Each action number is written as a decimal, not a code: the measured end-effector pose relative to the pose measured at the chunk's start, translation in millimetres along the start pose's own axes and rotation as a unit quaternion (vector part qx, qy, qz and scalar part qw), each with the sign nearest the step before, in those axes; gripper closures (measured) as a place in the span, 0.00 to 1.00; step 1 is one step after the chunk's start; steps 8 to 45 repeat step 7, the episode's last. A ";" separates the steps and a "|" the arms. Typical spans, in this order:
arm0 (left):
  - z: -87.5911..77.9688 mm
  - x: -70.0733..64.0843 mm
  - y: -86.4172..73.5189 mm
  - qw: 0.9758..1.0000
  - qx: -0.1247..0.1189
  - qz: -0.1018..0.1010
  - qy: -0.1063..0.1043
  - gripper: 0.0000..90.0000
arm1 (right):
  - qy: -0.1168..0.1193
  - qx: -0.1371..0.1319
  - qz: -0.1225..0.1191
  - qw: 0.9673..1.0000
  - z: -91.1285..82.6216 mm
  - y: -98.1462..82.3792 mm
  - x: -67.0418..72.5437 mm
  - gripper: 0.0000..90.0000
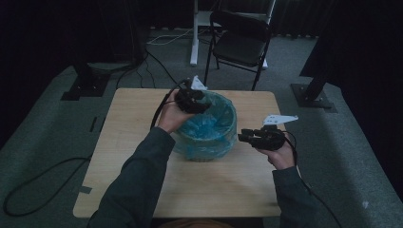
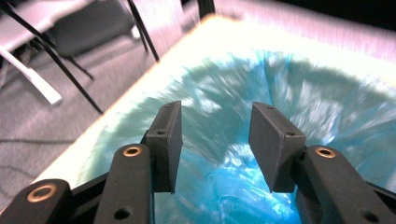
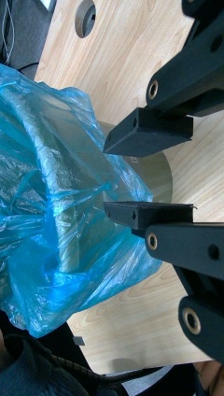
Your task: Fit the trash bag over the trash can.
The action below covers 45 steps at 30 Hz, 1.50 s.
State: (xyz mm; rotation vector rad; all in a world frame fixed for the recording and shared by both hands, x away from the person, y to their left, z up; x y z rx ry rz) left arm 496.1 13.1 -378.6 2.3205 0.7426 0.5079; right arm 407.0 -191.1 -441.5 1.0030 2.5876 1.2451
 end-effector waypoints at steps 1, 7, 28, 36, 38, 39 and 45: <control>-6.7 3.5 -3.1 1.000 -0.017 -0.011 0.006 0.60 | 0.000 0.000 0.000 1.000 -0.1 -0.2 0.0 0.73; -26.8 19.9 -20.9 0.997 -0.054 -0.044 0.024 0.60 | -0.002 0.000 0.001 1.000 0.5 -0.2 -0.8 0.72; -26.8 19.9 -20.9 0.997 -0.054 -0.044 0.024 0.60 | -0.002 0.000 0.001 1.000 0.5 -0.2 -0.8 0.72; -26.8 19.9 -20.9 0.997 -0.054 -0.044 0.024 0.60 | -0.002 0.000 0.001 1.000 0.5 -0.2 -0.8 0.72; -26.8 19.9 -20.9 0.997 -0.054 -0.044 0.024 0.60 | -0.002 0.000 0.001 1.000 0.5 -0.2 -0.8 0.72; -26.8 19.9 -20.9 0.997 -0.054 -0.044 0.024 0.60 | -0.002 0.000 0.001 1.000 0.5 -0.2 -0.8 0.72; -26.8 19.9 -20.9 0.997 -0.054 -0.044 0.024 0.60 | -0.002 0.000 0.001 1.000 0.5 -0.2 -0.8 0.72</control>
Point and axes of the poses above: each handheld gripper's, and its own axes: z roughly forward along the jaws, y roughly out of its top, x roughly to its left, the point moved 8 cm from there along z, roughly forward along the jaws, and after that the axes turned 12 degrees about x, right-handed, at the moved point
